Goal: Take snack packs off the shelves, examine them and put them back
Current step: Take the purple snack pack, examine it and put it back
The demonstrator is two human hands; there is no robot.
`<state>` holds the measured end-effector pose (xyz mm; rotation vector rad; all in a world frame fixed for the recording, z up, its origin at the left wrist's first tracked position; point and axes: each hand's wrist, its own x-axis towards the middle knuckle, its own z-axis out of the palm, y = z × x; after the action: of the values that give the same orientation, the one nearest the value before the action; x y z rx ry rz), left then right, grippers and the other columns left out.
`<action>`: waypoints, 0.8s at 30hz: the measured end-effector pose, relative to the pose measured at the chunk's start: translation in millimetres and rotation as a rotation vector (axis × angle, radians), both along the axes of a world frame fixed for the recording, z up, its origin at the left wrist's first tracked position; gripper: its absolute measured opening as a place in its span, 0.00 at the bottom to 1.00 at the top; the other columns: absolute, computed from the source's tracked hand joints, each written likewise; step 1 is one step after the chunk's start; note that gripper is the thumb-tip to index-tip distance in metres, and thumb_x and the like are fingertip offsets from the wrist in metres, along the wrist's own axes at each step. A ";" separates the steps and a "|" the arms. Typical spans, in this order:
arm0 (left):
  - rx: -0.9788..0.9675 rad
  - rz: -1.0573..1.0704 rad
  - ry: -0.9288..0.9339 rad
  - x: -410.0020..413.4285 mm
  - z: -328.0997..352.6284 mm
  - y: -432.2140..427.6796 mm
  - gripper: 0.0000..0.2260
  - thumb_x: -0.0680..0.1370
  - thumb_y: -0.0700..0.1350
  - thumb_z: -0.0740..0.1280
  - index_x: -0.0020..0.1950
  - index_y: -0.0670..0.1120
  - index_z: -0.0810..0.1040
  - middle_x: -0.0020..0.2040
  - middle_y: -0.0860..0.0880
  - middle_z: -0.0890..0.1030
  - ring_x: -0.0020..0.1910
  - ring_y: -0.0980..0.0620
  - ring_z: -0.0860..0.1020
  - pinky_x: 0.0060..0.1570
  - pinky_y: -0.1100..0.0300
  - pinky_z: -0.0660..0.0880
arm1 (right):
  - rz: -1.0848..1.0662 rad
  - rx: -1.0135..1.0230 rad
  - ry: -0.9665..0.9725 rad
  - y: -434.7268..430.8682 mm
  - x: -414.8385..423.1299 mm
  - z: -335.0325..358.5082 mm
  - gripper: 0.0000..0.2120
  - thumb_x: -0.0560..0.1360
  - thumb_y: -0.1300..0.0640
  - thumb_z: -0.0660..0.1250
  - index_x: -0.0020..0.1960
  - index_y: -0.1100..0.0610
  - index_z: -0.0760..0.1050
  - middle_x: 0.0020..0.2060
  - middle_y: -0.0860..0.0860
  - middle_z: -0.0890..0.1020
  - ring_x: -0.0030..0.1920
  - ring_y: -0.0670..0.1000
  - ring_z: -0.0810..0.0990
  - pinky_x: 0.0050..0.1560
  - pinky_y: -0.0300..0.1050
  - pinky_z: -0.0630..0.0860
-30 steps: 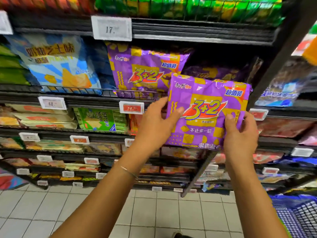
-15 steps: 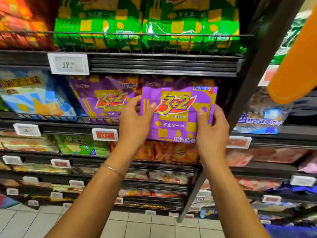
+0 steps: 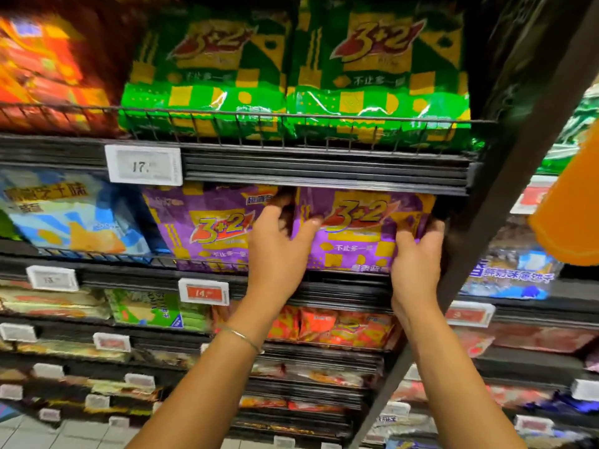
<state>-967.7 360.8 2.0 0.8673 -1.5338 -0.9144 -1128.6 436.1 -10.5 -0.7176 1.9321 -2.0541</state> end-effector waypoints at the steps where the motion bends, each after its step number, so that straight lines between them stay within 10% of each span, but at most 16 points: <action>1: -0.008 0.005 -0.014 0.5 -1.9 -1.4 0.14 0.75 0.44 0.78 0.59 0.45 0.80 0.50 0.48 0.86 0.48 0.48 0.85 0.52 0.47 0.82 | 0.009 0.016 -0.003 -0.8 -1.3 -2.1 0.25 0.83 0.60 0.61 0.79 0.59 0.61 0.75 0.57 0.72 0.74 0.57 0.71 0.76 0.56 0.65; 5: 0.020 -0.011 0.012 1.0 -5.4 -4.9 0.18 0.76 0.42 0.78 0.63 0.44 0.80 0.50 0.50 0.85 0.47 0.55 0.83 0.51 0.56 0.81 | -0.011 0.042 0.052 3.6 -2.1 -7.2 0.25 0.83 0.57 0.61 0.78 0.57 0.63 0.73 0.56 0.74 0.72 0.57 0.73 0.74 0.52 0.67; 10: 0.121 -0.061 0.121 -10.4 -5.2 0.5 0.22 0.76 0.36 0.77 0.66 0.49 0.75 0.60 0.48 0.83 0.60 0.52 0.82 0.62 0.58 0.78 | -0.046 -0.002 0.045 6.0 0.3 -4.3 0.24 0.84 0.59 0.60 0.79 0.52 0.61 0.60 0.41 0.78 0.51 0.33 0.78 0.49 0.20 0.67; 17: 0.040 -0.008 -0.053 6.1 -24.3 16.4 0.13 0.77 0.40 0.77 0.48 0.54 0.75 0.43 0.58 0.84 0.45 0.59 0.83 0.53 0.56 0.82 | 0.047 0.158 0.150 24.2 6.6 -11.0 0.08 0.82 0.61 0.60 0.59 0.52 0.69 0.45 0.37 0.79 0.49 0.49 0.75 0.48 0.40 0.65; 20: 0.064 0.083 -0.019 8.4 -25.6 33.6 0.18 0.76 0.42 0.78 0.62 0.53 0.79 0.53 0.61 0.84 0.54 0.63 0.82 0.53 0.67 0.79 | 0.133 0.130 0.169 40.1 6.8 -10.0 0.12 0.82 0.61 0.64 0.63 0.50 0.72 0.51 0.38 0.80 0.47 0.36 0.77 0.49 0.26 0.68; 24: 0.010 0.153 -0.015 21.0 -25.0 50.1 0.25 0.77 0.43 0.77 0.73 0.50 0.76 0.63 0.54 0.82 0.62 0.61 0.81 0.55 0.66 0.79 | 0.266 0.085 0.099 62.7 12.1 -17.1 0.24 0.82 0.54 0.65 0.77 0.44 0.66 0.69 0.40 0.77 0.70 0.43 0.75 0.72 0.48 0.69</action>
<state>-946.7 410.9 -23.0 0.9866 -1.4553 -0.8065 -1116.5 498.8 -27.6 -1.0128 1.8458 -1.7987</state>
